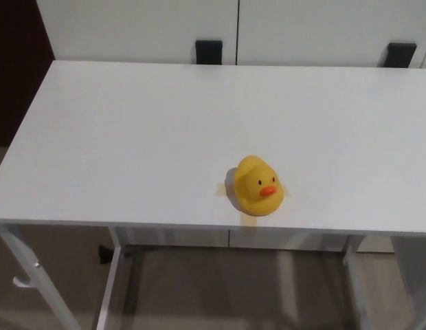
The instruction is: The robot uses its right hand to push the yellow duck toy to the center of the white desk.
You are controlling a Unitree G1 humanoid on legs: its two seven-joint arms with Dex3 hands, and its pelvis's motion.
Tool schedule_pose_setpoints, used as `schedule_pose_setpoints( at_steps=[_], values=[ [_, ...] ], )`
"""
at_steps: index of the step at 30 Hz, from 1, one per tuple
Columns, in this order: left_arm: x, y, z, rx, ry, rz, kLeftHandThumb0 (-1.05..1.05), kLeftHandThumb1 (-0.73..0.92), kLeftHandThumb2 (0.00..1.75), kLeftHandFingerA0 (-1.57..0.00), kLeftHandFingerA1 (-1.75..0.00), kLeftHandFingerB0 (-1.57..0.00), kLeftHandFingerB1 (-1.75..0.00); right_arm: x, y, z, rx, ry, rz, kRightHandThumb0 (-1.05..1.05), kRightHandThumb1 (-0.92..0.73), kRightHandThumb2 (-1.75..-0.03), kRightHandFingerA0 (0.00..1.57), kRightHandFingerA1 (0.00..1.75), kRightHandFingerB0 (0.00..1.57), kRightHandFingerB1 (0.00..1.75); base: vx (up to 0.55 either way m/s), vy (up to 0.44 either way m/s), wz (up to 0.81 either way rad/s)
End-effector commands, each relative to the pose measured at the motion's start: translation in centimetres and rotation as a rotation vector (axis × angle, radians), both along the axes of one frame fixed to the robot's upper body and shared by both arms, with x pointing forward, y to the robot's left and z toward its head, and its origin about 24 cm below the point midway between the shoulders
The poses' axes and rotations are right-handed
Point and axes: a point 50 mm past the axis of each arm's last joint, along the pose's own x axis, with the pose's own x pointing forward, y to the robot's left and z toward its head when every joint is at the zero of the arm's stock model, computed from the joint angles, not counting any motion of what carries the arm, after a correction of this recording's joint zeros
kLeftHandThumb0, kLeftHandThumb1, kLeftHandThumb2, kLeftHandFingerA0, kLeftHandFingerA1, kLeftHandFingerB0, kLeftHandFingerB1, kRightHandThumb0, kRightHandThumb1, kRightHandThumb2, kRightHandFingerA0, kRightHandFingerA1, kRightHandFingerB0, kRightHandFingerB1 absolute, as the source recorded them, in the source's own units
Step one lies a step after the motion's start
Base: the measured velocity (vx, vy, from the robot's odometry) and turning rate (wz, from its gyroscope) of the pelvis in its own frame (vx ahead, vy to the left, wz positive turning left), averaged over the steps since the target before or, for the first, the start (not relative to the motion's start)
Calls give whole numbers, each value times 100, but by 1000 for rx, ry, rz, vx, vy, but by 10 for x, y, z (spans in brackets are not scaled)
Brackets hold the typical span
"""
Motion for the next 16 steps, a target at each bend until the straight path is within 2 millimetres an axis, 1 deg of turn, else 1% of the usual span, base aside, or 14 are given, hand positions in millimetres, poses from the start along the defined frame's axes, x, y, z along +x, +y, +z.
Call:
schedule_pose_setpoints(
  at_steps=[1,3,4,6,7,8,9,10,11,12,13,14,15,16],
  values=[
    [1,15,10,34,-23,-25,-24,68,61,-72,-53,-77,-51,-105,-51,-55,-150,375,-387,-14,-55,-82,37,78,12,51,0,0,0],
    [5,16,12,39,-29,-27,-24,68,61,-72,-53,-77,-51,-119,-51,-72,-121,421,-419,-14,-55,-82,37,78,12,51,0,0,0],
    [6,17,13,41,-34,-26,-20,70,61,-74,-58,-80,-53,-127,-50,-81,-95,484,-407,3,-42,-109,55,74,22,58,0,0,0],
    [6,17,13,42,-37,-26,-20,70,61,-74,-58,-80,-53,-131,-49,-86,-79,524,-394,3,-42,-109,55,74,22,58,0,0,0],
    [7,18,14,39,-43,-21,-20,67,60,-76,-55,-81,-53,-141,-49,-98,-56,645,-352,3,-46,-91,88,55,59,49,0,0,0],
    [8,18,14,37,-45,-18,-20,67,60,-76,-55,-81,-53,-145,-49,-103,-50,707,-332,3,-46,-91,88,55,59,49,0,0,0],
    [8,18,14,37,-45,-18,-20,67,60,-76,-55,-81,-53,-145,-49,-103,-50,707,-332,3,-46,-91,88,55,59,49,0,0,0],
    [7,18,14,37,-46,-22,-21,65,58,-66,-46,-81,-52,-151,-49,-109,-13,780,-289,1,-47,-92,97,54,72,51,0,0,0],
    [7,18,14,38,-47,-25,-21,65,58,-66,-46,-81,-52,-155,-49,-113,14,824,-260,1,-47,-92,97,54,72,51,0,0,0],
    [7,18,14,40,-45,-25,-20,68,61,-72,-52,-81,-53,-156,-47,-117,56,864,-220,-8,-46,-84,105,56,84,54,0,0,0],
    [7,18,14,42,-43,-23,-20,68,61,-72,-52,-81,-53,-156,-46,-120,83,890,-193,-8,-46,-84,105,56,84,54,0,0,0],
    [8,19,15,46,-42,-21,-20,71,61,-76,-67,-82,-53,-153,-43,-122,77,921,-144,2,-41,-87,106,55,87,54,0,0,0],
    [8,19,15,46,-42,-21,-20,71,61,-76,-67,-82,-53,-153,-43,-122,77,921,-144,2,-41,-87,106,55,87,54,0,0,0],
    [9,20,15,47,-45,-20,-21,69,60,-74,-62,-83,-54,-148,-40,-124,81,944,-96,2,-45,-90,104,54,86,54,0,0,0]
  ],
)
